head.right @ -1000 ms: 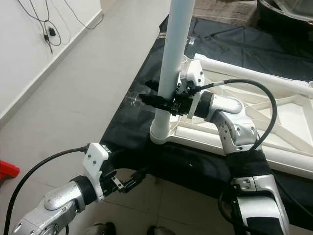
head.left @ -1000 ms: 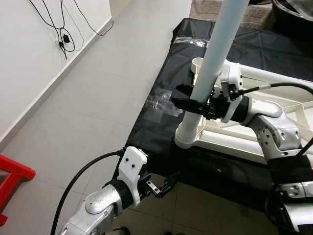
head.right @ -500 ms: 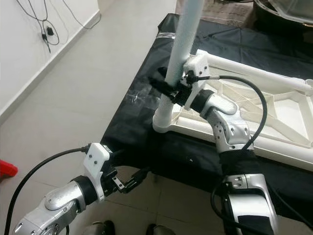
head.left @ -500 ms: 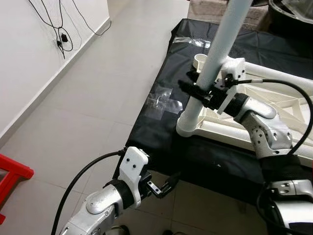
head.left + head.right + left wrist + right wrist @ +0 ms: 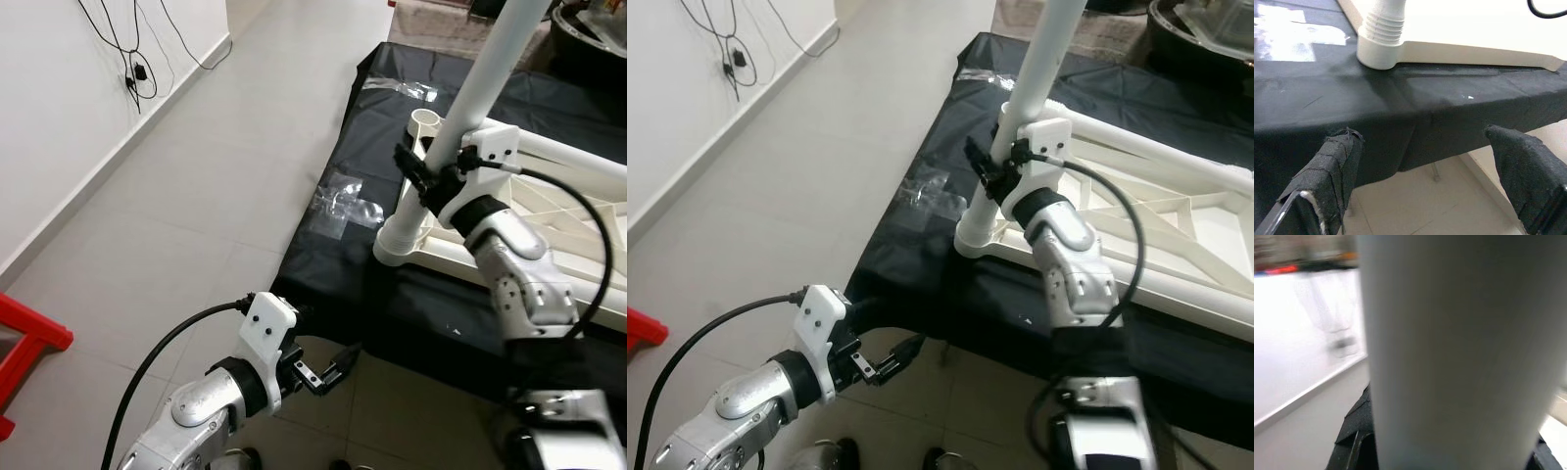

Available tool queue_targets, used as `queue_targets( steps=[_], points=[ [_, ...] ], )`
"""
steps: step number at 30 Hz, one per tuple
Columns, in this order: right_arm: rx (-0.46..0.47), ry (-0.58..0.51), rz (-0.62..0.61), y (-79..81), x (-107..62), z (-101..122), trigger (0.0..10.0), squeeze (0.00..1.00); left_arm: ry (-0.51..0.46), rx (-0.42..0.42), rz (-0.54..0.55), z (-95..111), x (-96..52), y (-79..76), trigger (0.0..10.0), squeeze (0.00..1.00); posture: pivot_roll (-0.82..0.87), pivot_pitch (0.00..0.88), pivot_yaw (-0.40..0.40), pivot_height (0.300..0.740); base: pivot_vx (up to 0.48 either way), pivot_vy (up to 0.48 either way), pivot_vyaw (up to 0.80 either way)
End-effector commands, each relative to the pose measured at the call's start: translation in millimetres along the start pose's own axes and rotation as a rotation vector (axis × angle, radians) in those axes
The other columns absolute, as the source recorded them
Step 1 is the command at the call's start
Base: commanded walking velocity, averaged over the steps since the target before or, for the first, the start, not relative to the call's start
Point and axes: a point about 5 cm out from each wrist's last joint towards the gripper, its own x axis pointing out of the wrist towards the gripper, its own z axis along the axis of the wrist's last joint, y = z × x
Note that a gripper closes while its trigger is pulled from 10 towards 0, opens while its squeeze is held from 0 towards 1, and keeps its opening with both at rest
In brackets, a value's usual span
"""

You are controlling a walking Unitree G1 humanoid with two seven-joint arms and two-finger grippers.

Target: Building children table

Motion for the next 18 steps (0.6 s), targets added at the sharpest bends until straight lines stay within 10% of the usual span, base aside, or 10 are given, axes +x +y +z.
queue_targets(
  steps=[1, 6, 18],
  points=[
    [-0.017, 0.265, -0.452, -42.8, -27.8, -53.2, 10.0, 0.0, 0.016, 0.002, -0.009, -3.8, -0.6, -1.3, 10.0, 0.0, 0.08, 0.232, -0.073, 0.74, 0.0, 0.0, 0.0],
    [0.088, 0.181, -0.764, -23.3, -34.5, -46.7, 10.0, 0.0, 0.016, 0.001, -0.008, -4.5, -0.3, -1.0, 10.0, 0.0, 0.08, 0.225, -0.072, 0.74, 0.0, 0.0, 0.0],
    [0.053, 0.13, -0.869, 20.6, -9.6, -26.1, 10.0, 0.0, 0.014, 0.004, -0.019, -4.8, 1.7, -3.2, 10.0, 0.0, 0.09, 0.221, -0.077, 0.74, 0.0, 0.0, 0.0]
  ],
)
